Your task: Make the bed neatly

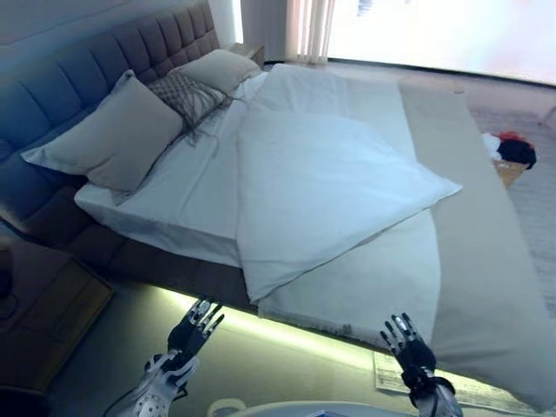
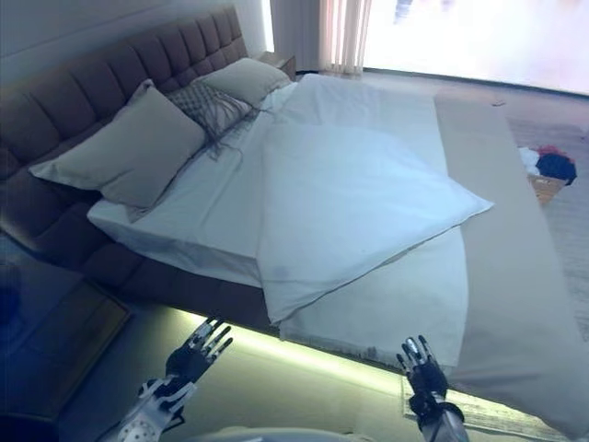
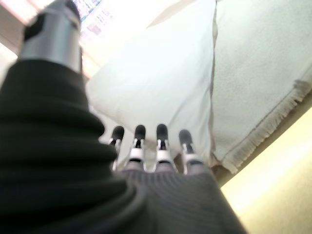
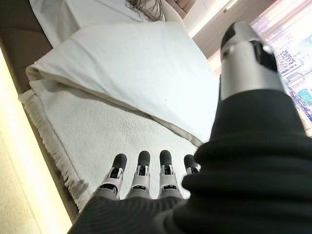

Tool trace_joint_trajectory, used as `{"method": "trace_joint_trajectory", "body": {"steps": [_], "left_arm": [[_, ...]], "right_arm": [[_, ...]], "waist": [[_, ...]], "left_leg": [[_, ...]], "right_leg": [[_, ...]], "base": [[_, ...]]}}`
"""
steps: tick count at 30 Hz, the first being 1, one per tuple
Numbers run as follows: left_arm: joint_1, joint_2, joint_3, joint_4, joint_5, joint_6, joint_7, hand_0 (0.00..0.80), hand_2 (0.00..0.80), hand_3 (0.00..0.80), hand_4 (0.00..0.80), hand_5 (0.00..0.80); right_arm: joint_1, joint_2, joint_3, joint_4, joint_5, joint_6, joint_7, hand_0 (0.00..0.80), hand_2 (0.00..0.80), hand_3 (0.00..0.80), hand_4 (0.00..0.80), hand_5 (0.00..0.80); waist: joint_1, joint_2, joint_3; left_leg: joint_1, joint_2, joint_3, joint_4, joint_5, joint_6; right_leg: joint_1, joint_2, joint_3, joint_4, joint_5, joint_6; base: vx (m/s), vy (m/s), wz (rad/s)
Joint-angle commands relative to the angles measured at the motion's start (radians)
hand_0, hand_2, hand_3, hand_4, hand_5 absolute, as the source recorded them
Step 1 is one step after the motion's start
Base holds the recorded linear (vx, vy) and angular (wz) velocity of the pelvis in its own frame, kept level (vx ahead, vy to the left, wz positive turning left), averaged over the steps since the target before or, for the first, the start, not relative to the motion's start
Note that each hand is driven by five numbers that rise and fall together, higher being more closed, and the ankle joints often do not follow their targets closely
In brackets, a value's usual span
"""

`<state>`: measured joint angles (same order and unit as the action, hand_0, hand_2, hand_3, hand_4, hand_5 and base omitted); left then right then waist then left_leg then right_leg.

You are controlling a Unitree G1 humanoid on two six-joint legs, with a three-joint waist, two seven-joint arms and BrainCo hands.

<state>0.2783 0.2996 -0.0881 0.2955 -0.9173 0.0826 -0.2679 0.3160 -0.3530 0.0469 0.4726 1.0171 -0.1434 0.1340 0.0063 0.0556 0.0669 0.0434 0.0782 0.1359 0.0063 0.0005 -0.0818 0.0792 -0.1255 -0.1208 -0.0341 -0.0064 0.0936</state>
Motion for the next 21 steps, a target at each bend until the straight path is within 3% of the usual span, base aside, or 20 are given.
{"method": "trace_joint_trajectory", "body": {"steps": [1,4,7,8,10,12,16,19,21], "left_arm": [[-0.07,0.037,0.039,-0.058,-0.011,-0.024,0.004,0.0,0.0,0.0,0.0,0.0],[-0.073,0.052,0.03,-0.071,-0.011,-0.026,0.015,0.0,0.0,0.0,0.0,0.0],[-0.099,0.062,0.006,-0.01,-0.009,-0.04,0.016,0.0,0.0,0.0,0.0,0.0],[-0.117,0.066,0.004,0.015,-0.011,-0.042,0.006,0.0,0.0,0.0,0.0,0.0],[-0.138,0.07,0.015,0.019,-0.004,-0.024,0.006,0.0,0.0,0.0,0.0,0.0],[-0.134,0.076,0.032,-0.007,-0.005,-0.005,0.018,0.0,0.0,0.0,0.0,0.0],[-0.151,0.078,0.027,-0.001,-0.022,-0.018,0.037,0.0,0.0,0.0,0.0,0.0],[-0.157,0.073,0.015,-0.007,-0.024,-0.014,0.045,0.0,0.0,0.0,0.0,0.0],[-0.143,0.08,0.03,-0.026,-0.023,0.008,0.049,0.0,0.0,0.0,0.0,0.0]], "right_arm": [[-0.031,0.057,-0.01,-0.088,0.041,-0.02,0.022,0.0,0.0,0.0,0.0,0.0],[-0.021,0.092,0.005,-0.094,0.013,-0.048,0.032,0.0,0.0,0.0,0.0,0.0],[-0.025,0.102,0.023,-0.106,0.016,-0.089,0.018,0.0,0.0,0.0,0.0,0.0],[-0.026,0.105,0.031,-0.11,0.026,-0.098,0.014,0.0,0.0,0.0,0.0,0.0],[-0.026,0.11,0.04,-0.109,0.04,-0.104,0.009,0.0,0.0,0.0,0.0,0.0],[-0.021,0.119,0.042,-0.106,0.041,-0.101,0.012,0.0,0.0,0.0,0.0,0.0],[-0.051,0.115,0.021,-0.067,0.054,-0.098,0.039,0.0,0.0,0.0,0.0,0.0],[-0.109,0.105,0.021,-0.047,0.042,-0.084,0.011,0.0,0.0,0.0,0.0,0.0],[-0.112,0.113,0.021,-0.054,0.031,-0.067,-0.001,0.0,0.0,0.0,0.0,0.0]], "waist": [[-0.018,-0.055,-0.003],[-0.026,-0.042,0.0],[-0.03,-0.002,0.023],[-0.034,0.009,0.037],[-0.032,0.008,0.048],[-0.027,-0.007,0.051],[-0.051,-0.061,0.053],[-0.065,-0.071,0.06],[-0.071,-0.071,0.063]], "left_leg": [[-0.022,-0.073,-0.025,0.073,-0.028,0.049],[-0.028,-0.099,-0.042,0.09,-0.045,0.101],[-0.04,-0.124,-0.063,0.125,-0.066,0.154],[-0.035,-0.132,-0.064,0.137,-0.073,0.164],[-0.03,-0.145,-0.05,0.16,-0.087,0.167],[-0.011,-0.158,-0.045,0.166,-0.101,0.159],[0.03,-0.18,-0.056,0.167,-0.167,0.117],[0.058,-0.161,-0.068,0.177,-0.225,0.095],[0.078,-0.143,-0.076,0.191,-0.254,0.1]], "right_leg": [[-0.074,-0.028,-0.021,0.088,0.069,0.03],[-0.139,-0.063,0.005,0.316,0.058,0.045],[-0.248,-0.091,0.007,0.655,0.088,0.012],[-0.289,-0.1,0.004,0.76,0.112,0.008],[-0.323,-0.124,-0.012,0.804,0.139,0.015],[-0.302,-0.152,-0.031,0.704,0.156,0.026],[-0.29,-0.208,-0.031,0.28,0.257,0.062],[-0.291,-0.239,-0.019,-0.003,0.331,0.104],[-0.327,-0.227,-0.005,-0.053,0.347,0.119]], "base": [[0.143,0.177,0.13],[0.084,0.207,0.16],[0.049,0.285,0.25],[0.061,0.245,0.33],[0.139,0.105,0.26],[0.245,-0.097,0.04],[0.317,-0.273,-0.05],[0.397,-0.345,-0.12],[0.44,-0.362,-0.04]]}}
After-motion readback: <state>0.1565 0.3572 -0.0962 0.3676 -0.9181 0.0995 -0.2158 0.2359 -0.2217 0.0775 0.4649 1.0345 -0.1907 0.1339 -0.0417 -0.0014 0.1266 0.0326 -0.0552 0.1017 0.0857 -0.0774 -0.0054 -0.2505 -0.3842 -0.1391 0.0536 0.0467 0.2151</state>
